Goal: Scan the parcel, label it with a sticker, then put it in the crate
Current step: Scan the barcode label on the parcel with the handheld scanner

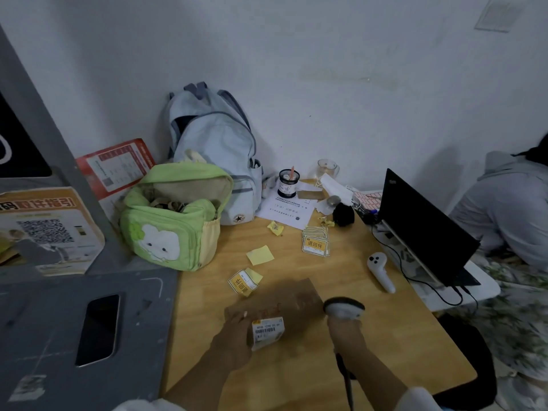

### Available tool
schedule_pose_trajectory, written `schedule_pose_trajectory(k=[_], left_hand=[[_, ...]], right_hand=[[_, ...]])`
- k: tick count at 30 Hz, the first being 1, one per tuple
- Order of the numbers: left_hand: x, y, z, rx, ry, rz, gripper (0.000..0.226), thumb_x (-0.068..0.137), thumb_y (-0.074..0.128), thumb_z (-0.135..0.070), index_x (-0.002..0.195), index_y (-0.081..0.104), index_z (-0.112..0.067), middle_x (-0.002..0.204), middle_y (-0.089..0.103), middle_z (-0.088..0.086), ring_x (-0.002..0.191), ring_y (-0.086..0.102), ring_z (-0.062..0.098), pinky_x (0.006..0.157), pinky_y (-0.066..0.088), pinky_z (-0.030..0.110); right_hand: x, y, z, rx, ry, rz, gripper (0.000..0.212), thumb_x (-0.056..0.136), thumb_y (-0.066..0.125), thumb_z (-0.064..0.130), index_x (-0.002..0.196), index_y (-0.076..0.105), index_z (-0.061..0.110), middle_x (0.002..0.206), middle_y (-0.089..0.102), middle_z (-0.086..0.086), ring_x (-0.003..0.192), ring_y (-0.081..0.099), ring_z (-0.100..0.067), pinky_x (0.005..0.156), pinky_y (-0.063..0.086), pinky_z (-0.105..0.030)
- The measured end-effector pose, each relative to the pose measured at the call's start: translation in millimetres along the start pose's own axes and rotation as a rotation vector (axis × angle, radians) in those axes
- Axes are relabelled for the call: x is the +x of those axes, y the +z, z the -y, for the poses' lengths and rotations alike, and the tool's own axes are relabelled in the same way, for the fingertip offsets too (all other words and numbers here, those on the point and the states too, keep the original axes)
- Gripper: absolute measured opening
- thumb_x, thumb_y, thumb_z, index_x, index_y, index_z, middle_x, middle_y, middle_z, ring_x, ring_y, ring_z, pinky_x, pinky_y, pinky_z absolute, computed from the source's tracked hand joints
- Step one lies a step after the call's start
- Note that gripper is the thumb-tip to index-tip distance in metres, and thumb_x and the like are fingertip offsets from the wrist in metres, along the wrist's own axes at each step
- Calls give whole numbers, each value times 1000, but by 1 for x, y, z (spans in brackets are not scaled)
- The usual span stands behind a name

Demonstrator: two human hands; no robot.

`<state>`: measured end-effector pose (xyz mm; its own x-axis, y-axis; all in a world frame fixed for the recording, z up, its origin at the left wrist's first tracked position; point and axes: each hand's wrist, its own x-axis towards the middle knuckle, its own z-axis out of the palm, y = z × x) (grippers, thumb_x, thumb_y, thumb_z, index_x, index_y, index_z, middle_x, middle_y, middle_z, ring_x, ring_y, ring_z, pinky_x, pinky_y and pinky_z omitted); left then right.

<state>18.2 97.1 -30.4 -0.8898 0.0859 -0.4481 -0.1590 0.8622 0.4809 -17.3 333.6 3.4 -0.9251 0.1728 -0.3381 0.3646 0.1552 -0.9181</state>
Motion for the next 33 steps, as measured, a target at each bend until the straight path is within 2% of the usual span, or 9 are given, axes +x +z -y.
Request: schedule_pose_trajectory(k=[1, 3, 6, 10, 14, 19, 22, 30, 33], left_hand=[[-2, -2, 1, -18, -7, 15, 68, 84, 60, -29, 147, 34, -29, 160, 22, 1, 147, 25, 22, 115, 35, 38], [-6, -6, 3, -15, -38, 65, 55, 81, 58, -35, 135, 51, -29, 150, 41, 1, 137, 43, 24, 109, 43, 36], [-13, -12, 3, 43, -15, 44, 40, 81, 51, -39, 116, 63, -25, 129, 63, 7, 116, 60, 28, 98, 51, 43], [-23, -20, -10, 102, -66, 24, 43, 92, 47, -29, 132, 52, -15, 133, 59, 11, 120, 57, 29, 99, 48, 35], [-33, -13, -7, 128, -57, 82, 54, 94, 48, -29, 145, 37, -14, 140, 54, 11, 125, 55, 28, 102, 46, 34], [-40, -10, -1, 78, -68, 174, 65, 92, 45, -15, 152, 19, -14, 153, 37, 12, 135, 43, 32, 110, 38, 38], [-42, -8, -5, 120, -82, 161, 56, 93, 46, -11, 146, 31, -9, 150, 41, 13, 133, 45, 31, 109, 39, 35], [-38, -3, -1, 120, -62, 134, 56, 91, 48, -11, 144, 34, -8, 145, 46, 15, 129, 49, 31, 105, 44, 36], [-34, -2, 1, 100, -72, 101, 47, 92, 46, -19, 137, 45, -7, 141, 53, 13, 126, 53, 30, 103, 46, 35]], right_hand=[[-6, 5, 11, -25, 120, -168, 38, 95, 46, 15, 57, 49, 15, 43, 48, -3, 37, 47, -15, 42, 43, -23], [-14, 15, 24, -145, 332, -56, 37, 93, 51, 18, 58, 44, 12, 50, 38, -9, 44, 38, -20, 55, 36, -30], [-24, 37, 54, -260, 413, 44, 32, 90, 51, 23, 63, 49, 6, 53, 41, -10, 47, 39, -20, 57, 34, -30], [-50, 56, 77, -273, 386, 172, 44, 76, 57, 50, 91, 61, 8, 63, 51, -7, 49, 46, -20, 51, 38, -25], [-88, 56, 94, -113, 477, 299, 46, 86, 56, 42, 108, 59, 2, 62, 46, -5, 43, 39, -16, 44, 31, -19], [-113, 45, 85, -97, 490, 395, 39, 90, 51, 43, 94, 58, 5, 61, 46, -5, 46, 40, -17, 48, 31, -24], [-110, 42, 77, -96, 502, 367, 42, 91, 50, 45, 94, 57, 4, 62, 45, -6, 46, 40, -18, 48, 31, -23], [-110, 41, 69, -90, 464, 378, 42, 89, 53, 47, 88, 55, 5, 62, 47, -6, 46, 42, -17, 47, 33, -24], [-107, 42, 67, -82, 455, 390, 42, 88, 54, 48, 88, 56, 6, 63, 47, -5, 46, 43, -17, 47, 34, -24]])
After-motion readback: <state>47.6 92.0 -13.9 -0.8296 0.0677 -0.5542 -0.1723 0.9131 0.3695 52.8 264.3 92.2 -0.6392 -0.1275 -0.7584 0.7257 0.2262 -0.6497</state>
